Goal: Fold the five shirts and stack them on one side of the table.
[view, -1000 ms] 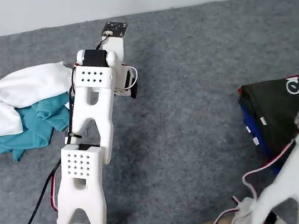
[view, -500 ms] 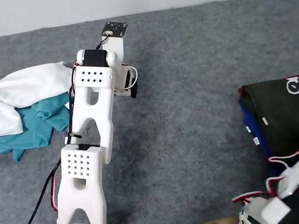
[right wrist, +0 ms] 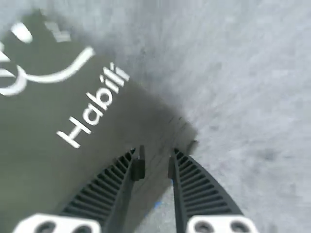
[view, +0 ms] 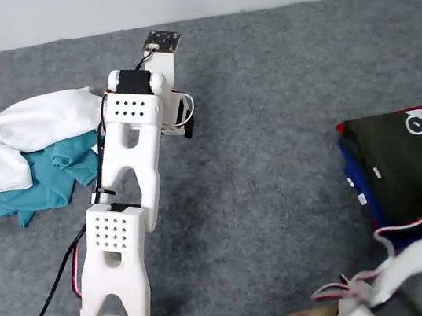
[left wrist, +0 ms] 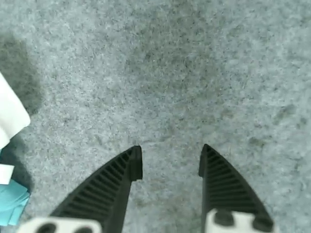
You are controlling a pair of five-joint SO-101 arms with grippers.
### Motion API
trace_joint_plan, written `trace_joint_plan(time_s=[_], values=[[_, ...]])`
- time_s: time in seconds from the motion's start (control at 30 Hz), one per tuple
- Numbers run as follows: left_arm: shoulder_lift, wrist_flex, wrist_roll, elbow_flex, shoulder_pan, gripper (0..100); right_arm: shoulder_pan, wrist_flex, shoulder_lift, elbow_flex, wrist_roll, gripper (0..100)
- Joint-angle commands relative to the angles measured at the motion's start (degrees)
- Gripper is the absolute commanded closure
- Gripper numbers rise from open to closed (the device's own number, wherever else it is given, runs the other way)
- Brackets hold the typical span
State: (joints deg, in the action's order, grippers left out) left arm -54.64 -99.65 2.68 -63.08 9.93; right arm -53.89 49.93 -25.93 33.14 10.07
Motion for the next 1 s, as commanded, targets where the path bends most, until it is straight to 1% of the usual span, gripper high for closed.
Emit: trace_joint_plan(time_s=[0.0,0.13,0.2,0.33,0.53,0.77,0.97], values=[[4.0,-1.1,-0.3,0.7,0.5,80,0.0,7.1,-16.8,-4.9,0.7,90.1],[4.0,-1.0,-0.4,5.5,0.4,80,4.5,10.2,-29.8,-0.3,1.0,90.1],[4.0,-0.5,-0.4,8.0,-0.1,80,7.6,10.4,-31.6,5.6,1.1,90.1],[4.0,0.1,-0.4,12.0,-2.5,80,13.0,7.3,-29.3,18.1,1.3,90.2],[4.0,0.1,-0.2,15.5,-3.9,80,20.4,-5.0,-21.4,27.3,1.3,90.2],[4.0,0.1,-0.2,23.2,-3.6,80,20.9,-6.6,-11.6,27.6,1.4,90.2],[4.0,-0.3,-0.1,30.2,-4.0,80,21.1,-6.5,-9.3,28.0,1.4,90.2]])
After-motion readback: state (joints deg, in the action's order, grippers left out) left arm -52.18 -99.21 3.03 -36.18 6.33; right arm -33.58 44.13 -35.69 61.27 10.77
